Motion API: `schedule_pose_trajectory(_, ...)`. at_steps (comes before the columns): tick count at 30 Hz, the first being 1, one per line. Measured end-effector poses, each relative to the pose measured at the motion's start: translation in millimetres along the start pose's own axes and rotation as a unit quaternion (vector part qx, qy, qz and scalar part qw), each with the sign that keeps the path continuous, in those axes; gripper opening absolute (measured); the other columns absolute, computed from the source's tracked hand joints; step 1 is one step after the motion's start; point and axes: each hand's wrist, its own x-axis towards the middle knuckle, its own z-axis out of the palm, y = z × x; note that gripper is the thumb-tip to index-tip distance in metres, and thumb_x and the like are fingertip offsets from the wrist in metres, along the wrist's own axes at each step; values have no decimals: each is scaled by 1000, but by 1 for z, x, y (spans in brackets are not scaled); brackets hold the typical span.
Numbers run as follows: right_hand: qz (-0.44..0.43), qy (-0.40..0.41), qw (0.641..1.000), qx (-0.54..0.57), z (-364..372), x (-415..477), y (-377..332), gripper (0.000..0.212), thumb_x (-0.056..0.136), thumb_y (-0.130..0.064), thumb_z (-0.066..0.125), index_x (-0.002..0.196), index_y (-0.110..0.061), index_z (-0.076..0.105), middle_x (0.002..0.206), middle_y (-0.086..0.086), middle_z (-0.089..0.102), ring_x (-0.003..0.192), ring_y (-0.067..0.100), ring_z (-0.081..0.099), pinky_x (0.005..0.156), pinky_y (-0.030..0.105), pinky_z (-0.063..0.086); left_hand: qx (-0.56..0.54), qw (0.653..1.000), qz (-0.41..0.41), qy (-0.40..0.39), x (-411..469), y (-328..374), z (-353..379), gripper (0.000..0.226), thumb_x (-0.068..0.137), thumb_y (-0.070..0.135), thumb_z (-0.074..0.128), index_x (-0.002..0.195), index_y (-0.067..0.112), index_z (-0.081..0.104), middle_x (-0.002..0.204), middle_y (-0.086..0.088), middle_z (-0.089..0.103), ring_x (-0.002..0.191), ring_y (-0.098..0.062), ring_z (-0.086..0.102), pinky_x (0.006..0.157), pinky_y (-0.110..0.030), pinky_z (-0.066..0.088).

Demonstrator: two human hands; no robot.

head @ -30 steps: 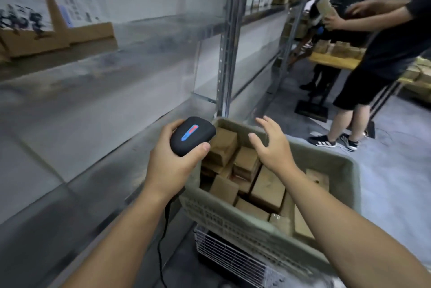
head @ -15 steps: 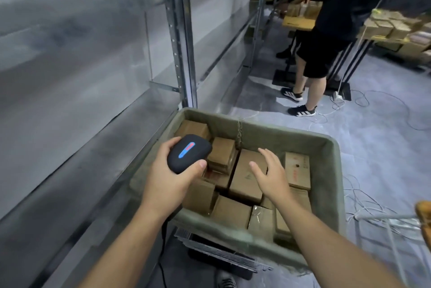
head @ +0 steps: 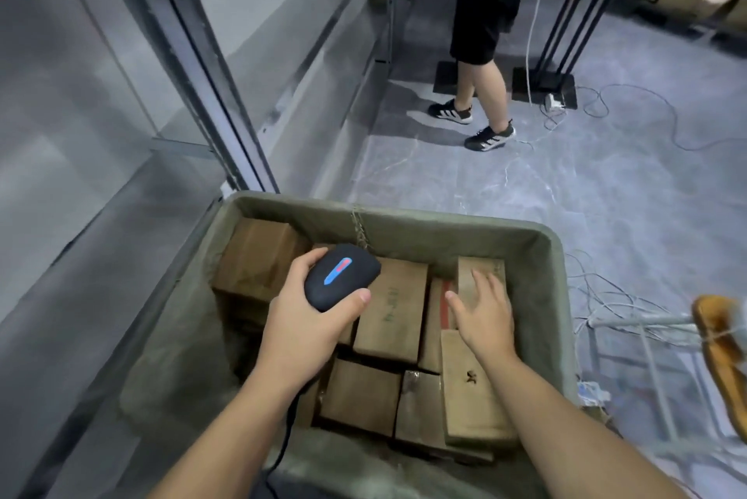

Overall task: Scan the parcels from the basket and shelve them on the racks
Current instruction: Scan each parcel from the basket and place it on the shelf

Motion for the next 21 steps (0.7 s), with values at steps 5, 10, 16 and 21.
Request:
schedule_pose_trajectory(5,75,-21,996,-53,7,22,16,77,90,-53,67,156,-35,32,167,3,14,153,31,11,121,56,21,11,999,-43,-22,20,-10,20,59,54,59,82,107,63,57,105,24,72,92,-12,72,89,-52,60)
schedule_pose_trajectory(10,140,-54,983,-102,23,34,17,86,88,-55,69,157,-45,19,168,3,-1,154,34,1,120,56,18,12,997,-75,-11,29,-27,21,64,55,59,83,114,55,59,107,20,73,88,-17,71,87,-53,59)
schedule_pose_trajectory(16,160,-41,975,-147,33,37,20,81,88,-38,73,153,-45,25,164,2,1,149,39,12,115,57,26,-15,995,-101,5,29,-36,7,57,51,58,82,103,64,58,102,16,74,78,-16,70,73,-36,59)
schedule_pose_trajectory(21,148,-38,979,-138,27,31,6,73,88,-35,73,150,-41,35,164,2,7,141,43,23,113,58,29,-28,995,-94,-4,26,-34,-2,57,51,57,81,103,63,59,102,21,73,77,-16,71,73,-38,61)
